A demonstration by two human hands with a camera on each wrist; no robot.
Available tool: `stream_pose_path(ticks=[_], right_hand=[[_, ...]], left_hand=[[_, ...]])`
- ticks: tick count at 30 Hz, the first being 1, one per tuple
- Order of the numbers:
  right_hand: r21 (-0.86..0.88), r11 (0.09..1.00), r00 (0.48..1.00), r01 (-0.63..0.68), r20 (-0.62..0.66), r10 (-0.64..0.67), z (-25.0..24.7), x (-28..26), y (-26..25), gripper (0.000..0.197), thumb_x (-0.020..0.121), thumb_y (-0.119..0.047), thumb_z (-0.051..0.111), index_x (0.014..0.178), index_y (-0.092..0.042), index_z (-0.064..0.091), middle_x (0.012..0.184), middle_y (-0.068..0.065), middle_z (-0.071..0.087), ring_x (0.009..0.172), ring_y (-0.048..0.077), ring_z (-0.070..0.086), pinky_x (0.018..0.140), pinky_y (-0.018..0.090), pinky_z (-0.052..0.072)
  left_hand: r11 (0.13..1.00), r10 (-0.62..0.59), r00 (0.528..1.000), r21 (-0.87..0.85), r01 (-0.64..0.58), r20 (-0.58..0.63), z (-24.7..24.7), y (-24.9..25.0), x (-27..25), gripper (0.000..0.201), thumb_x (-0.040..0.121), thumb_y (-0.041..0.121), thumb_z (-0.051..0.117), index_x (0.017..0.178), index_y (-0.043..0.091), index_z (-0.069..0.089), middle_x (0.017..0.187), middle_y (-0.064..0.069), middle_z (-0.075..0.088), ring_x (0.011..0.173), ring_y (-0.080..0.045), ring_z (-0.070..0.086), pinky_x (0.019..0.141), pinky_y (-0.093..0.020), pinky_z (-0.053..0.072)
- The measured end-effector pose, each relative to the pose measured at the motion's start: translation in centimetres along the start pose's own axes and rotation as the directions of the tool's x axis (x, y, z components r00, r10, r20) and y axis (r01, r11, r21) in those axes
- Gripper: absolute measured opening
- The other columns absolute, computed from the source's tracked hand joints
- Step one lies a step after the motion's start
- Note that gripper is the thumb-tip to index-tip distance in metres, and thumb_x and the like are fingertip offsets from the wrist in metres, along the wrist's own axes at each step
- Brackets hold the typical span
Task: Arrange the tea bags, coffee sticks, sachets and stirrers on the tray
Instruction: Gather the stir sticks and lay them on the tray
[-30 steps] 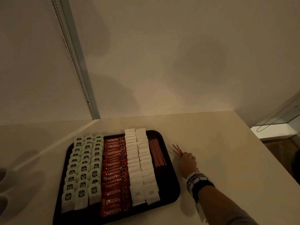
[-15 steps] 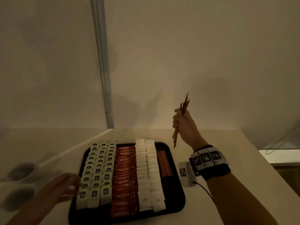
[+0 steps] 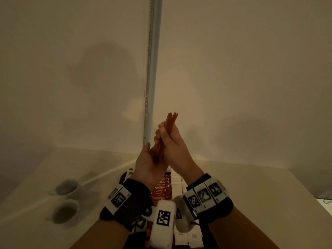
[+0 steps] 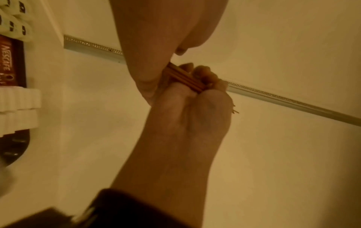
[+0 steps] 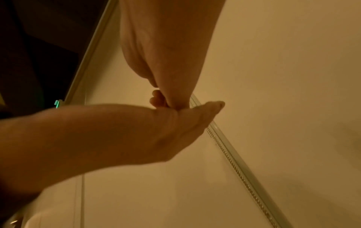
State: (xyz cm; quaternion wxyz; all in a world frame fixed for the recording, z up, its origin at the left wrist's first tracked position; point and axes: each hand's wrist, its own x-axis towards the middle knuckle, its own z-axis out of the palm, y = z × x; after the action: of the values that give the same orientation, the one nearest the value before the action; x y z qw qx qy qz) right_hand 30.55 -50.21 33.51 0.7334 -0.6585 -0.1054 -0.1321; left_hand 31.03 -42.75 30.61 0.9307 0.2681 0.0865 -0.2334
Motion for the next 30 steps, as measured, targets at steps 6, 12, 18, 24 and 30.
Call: stream_pose_path(ticks=[6,12,18,24,30], right_hand=[[-0.088,0.996,0.999,-0.026,0.038,0.030,1.4,-1.3,0.7,0.016,0.098,-0.028,0.040,0.096,-0.017,0.053,0.072,-0.002,0.050,0.073,0.018,0.050,0.073,0.033,0.043],[-0.179,0.964,0.961,-0.196,0.160,0.225,0.6,-1.2,-0.8,0.032,0.102,-0.029,0.034,0.130,-0.019,0.046,0.067,-0.004,0.047,0.060,0.009,0.046,0.058,0.026,0.045],[-0.235,0.908,0.851,-0.347,0.327,0.410,-0.7,-2.0,-2.3,0.020,0.100,-0.026,0.039,0.096,-0.009,0.051,0.071,0.002,0.050,0.061,0.012,0.051,0.059,0.024,0.048],[-0.714,0.676,0.966,0.182,0.259,0.014,-3.4,-1.5,-4.9,0.066,0.070,-0.050,0.069,0.124,-0.019,0.047,0.126,-0.004,0.050,0.117,0.007,0.048,0.096,0.021,0.043],[-0.743,0.564,0.818,0.361,0.543,0.192,-2.6,-0.4,-5.4,0.139,0.043,-0.041,0.092,0.149,-0.023,0.004,0.150,-0.009,0.009,0.137,0.008,0.019,0.112,0.020,0.027]], left_hand=[[0.956,0.108,0.991,0.266,-0.124,0.077,-0.9,1.7,-0.2,0.040,0.096,0.047,0.042,0.111,0.016,0.064,0.095,-0.001,0.070,0.100,-0.017,0.063,0.079,-0.033,0.049],[0.547,0.217,0.885,0.699,-0.460,0.413,1.2,4.8,-2.1,0.039,0.082,0.045,0.054,0.110,0.019,0.065,0.111,-0.003,0.067,0.090,-0.011,0.062,0.069,-0.022,0.048],[0.614,0.187,0.912,0.682,-0.398,0.364,1.4,4.9,-2.3,0.029,0.102,0.021,0.034,0.095,0.008,0.059,0.114,-0.001,0.068,0.096,-0.007,0.064,0.082,-0.021,0.049],[0.821,0.053,0.970,0.543,-0.177,0.237,1.3,6.2,-3.2,0.030,0.103,0.023,0.032,0.080,0.014,0.047,0.057,0.002,0.047,0.051,-0.014,0.055,0.051,-0.025,0.049],[0.821,-0.165,0.964,0.571,0.017,0.208,2.4,5.1,-3.9,0.022,0.101,0.018,0.038,0.083,0.014,0.049,0.059,0.002,0.040,0.046,-0.010,0.039,0.044,-0.021,0.039]])
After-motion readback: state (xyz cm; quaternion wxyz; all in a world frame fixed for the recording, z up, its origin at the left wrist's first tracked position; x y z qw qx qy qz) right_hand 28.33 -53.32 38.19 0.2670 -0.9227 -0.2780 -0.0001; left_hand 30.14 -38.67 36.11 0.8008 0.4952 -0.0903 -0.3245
